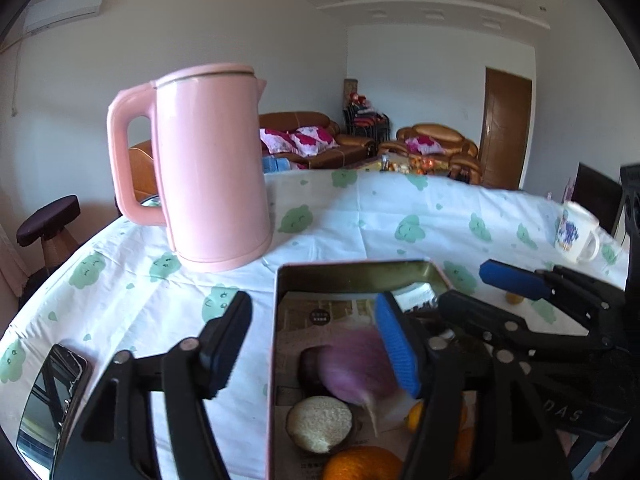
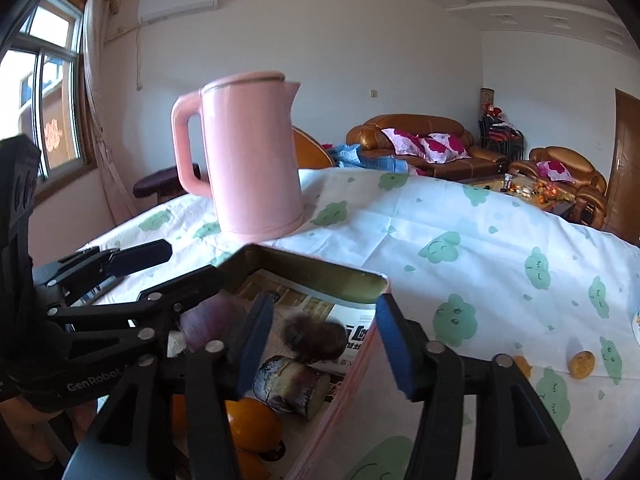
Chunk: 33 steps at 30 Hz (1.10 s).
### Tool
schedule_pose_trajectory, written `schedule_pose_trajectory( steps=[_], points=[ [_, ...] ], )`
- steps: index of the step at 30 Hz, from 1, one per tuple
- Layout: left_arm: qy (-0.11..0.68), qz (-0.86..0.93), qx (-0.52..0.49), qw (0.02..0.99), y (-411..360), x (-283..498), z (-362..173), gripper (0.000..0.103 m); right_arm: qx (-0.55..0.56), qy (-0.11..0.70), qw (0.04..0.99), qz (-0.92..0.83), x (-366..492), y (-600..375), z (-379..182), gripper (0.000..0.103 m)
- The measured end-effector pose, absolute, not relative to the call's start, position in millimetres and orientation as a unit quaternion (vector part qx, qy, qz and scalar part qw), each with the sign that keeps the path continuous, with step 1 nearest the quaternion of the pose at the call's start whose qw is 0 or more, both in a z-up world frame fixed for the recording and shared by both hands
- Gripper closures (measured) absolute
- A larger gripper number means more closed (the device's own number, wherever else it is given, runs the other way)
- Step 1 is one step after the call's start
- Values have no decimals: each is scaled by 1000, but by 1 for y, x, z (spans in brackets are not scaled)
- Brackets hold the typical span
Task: Organize fruits
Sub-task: 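Lower both fruits into the gold tin and open both tools, then grasp a small brown fruit with the left tool while the right tool grasps another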
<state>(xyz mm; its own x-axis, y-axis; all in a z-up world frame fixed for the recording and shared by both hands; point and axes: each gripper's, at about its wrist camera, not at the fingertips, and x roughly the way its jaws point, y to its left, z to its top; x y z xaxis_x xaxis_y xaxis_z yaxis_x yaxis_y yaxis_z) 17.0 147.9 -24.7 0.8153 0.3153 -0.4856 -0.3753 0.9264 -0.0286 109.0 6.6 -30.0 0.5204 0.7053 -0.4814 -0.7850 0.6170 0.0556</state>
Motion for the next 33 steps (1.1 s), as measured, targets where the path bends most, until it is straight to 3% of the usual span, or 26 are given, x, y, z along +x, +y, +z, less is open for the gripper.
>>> schedule_pose_trajectory(
  steps=[2, 4, 13, 24, 33],
  points=[
    [229, 187, -67, 953, 146, 13, -19, 18, -73, 236, 870, 428, 111, -2, -24, 40],
    [217, 181, -71, 956, 142, 10, -13, 11, -67, 234, 874, 421, 112, -15, -17, 38],
    [214, 112, -32, 970, 76, 35, 0, 10, -89, 249, 918, 297, 152, -102, -5, 38],
    [263, 34, -6, 964, -15, 112, -16, 6, -45, 328, 922, 202, 221, -165, -41, 38],
    [290, 68, 6, 955, -8, 130, -36, 6, -16, 354, 914, 198, 244, -172, -49, 38]
  ],
)
